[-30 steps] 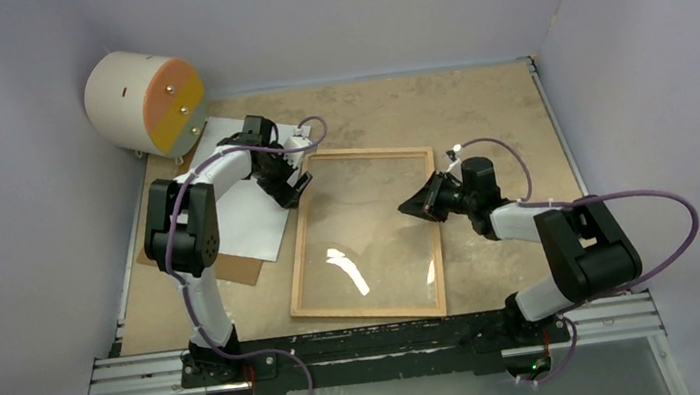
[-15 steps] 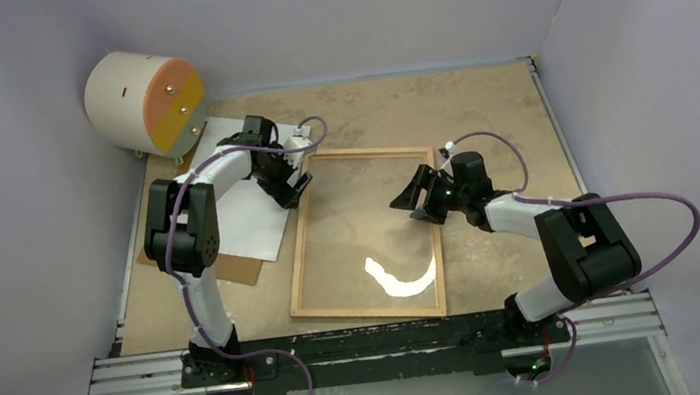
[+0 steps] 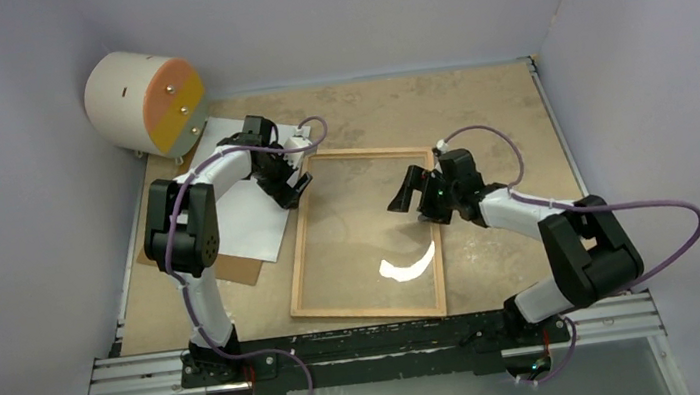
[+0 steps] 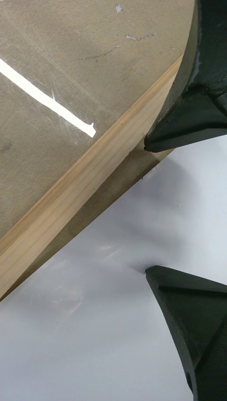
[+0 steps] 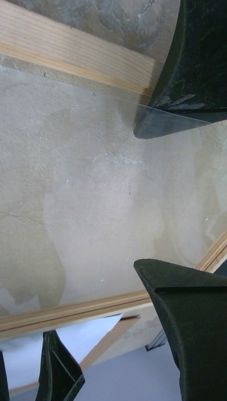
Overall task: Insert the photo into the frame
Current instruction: Move the photo frame to the center of the board.
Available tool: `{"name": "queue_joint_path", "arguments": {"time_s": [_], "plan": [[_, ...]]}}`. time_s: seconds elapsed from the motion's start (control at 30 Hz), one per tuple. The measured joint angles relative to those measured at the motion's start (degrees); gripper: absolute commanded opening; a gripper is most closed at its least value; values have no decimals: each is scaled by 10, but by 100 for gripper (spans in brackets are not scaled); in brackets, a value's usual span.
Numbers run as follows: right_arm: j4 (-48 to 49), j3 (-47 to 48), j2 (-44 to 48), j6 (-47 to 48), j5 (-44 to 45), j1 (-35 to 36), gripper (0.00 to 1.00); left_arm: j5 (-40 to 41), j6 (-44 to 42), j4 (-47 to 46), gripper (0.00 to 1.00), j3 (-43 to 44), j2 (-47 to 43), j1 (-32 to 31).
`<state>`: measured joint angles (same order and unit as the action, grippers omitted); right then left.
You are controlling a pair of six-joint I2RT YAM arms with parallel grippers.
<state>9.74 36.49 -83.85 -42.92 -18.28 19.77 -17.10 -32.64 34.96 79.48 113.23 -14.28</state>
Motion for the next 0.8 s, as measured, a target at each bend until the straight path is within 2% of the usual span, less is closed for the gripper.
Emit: {"name": "queue_joint_path", "arguments": {"time_s": [0.33, 0.8], "plan": [[-86, 44, 10, 36, 85, 33, 99, 0, 0, 0, 97, 0, 0, 0], [-169, 69, 36, 66, 167, 35, 99, 0, 0, 1, 97, 0, 0, 0]]}}
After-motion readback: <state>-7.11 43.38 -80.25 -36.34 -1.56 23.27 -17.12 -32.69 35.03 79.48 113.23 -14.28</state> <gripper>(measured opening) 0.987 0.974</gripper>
